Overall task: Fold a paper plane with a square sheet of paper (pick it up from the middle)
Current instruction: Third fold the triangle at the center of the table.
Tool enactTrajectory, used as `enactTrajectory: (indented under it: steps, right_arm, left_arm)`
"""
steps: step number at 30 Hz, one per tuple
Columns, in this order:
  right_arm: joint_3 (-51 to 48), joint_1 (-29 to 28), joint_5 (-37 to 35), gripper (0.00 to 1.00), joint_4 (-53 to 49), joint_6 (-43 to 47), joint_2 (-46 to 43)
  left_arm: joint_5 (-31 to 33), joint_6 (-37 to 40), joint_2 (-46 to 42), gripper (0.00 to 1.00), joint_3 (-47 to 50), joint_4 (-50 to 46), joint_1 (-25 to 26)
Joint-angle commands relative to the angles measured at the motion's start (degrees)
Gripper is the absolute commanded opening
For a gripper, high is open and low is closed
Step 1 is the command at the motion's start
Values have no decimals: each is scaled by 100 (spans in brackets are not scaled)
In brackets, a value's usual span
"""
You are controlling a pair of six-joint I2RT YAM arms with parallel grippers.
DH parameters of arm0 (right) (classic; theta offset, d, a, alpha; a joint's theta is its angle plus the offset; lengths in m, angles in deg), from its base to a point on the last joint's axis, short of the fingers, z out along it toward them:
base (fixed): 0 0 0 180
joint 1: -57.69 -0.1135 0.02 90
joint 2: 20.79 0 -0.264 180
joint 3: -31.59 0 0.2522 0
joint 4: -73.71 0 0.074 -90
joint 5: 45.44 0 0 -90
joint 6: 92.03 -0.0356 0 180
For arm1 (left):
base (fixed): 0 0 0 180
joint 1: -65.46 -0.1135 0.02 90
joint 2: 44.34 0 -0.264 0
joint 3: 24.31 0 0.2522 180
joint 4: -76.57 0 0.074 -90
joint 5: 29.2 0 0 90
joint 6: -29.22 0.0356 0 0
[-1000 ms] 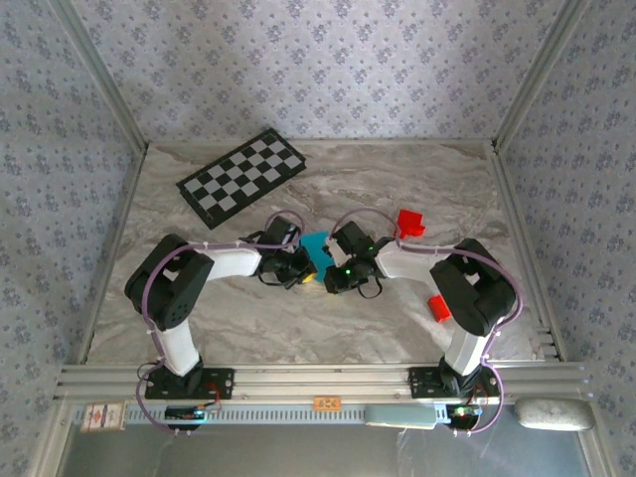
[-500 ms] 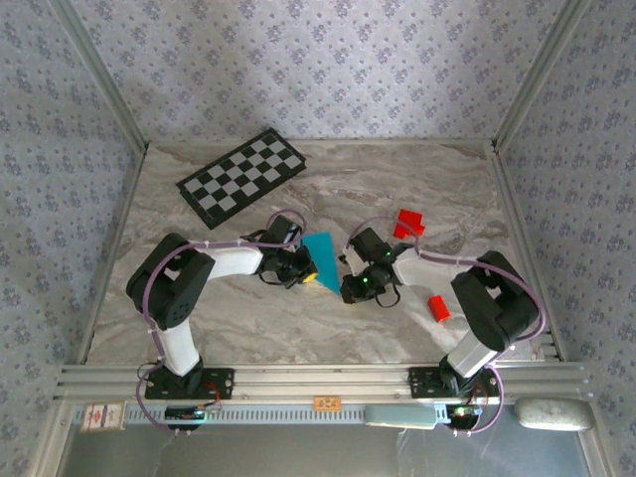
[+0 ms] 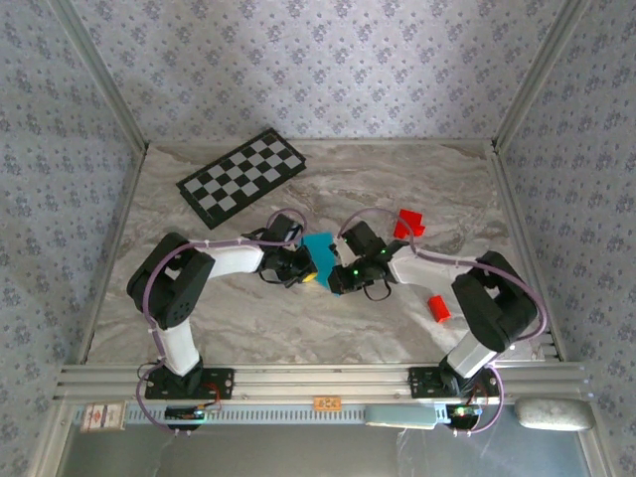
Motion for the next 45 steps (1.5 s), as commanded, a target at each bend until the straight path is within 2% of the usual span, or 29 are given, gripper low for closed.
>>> enactTrajectory:
  steps: [1, 9, 13, 16, 20, 24, 28, 36, 45]
  right_arm:
    - [241, -63, -48, 10, 53, -9, 309]
    - [215, -77, -311, 9, -60, 12, 729]
    - [136, -38, -350, 8, -133, -39, 860]
    - [107, 24, -287, 7, -151, -131, 942]
    - [89, 78, -142, 7, -138, -197, 998]
    - [102, 107, -21, 7, -139, -233, 1065]
    - [106, 121, 18, 7, -162, -249, 1105]
    - [68, 162, 72, 7, -201, -321, 1120]
    - [-145, 247, -20, 7, -445, -313, 1130]
  left_arm:
    - [352, 81, 183, 6, 71, -373, 4]
    - [137, 199, -18, 9, 205, 222, -22]
    - [101, 896, -349, 17, 93, 155, -85]
    - [-13, 1214, -480, 18, 63, 158, -83]
    - [-299, 1176, -477, 17, 216, 567, 14]
    - [-376, 1200, -291, 11, 230, 644, 167]
    - [-425, 1256, -167, 10, 200, 675, 273]
    - [-191, 1535, 110, 9, 102, 323, 313]
    - [623, 2008, 183, 8, -107, -468, 120]
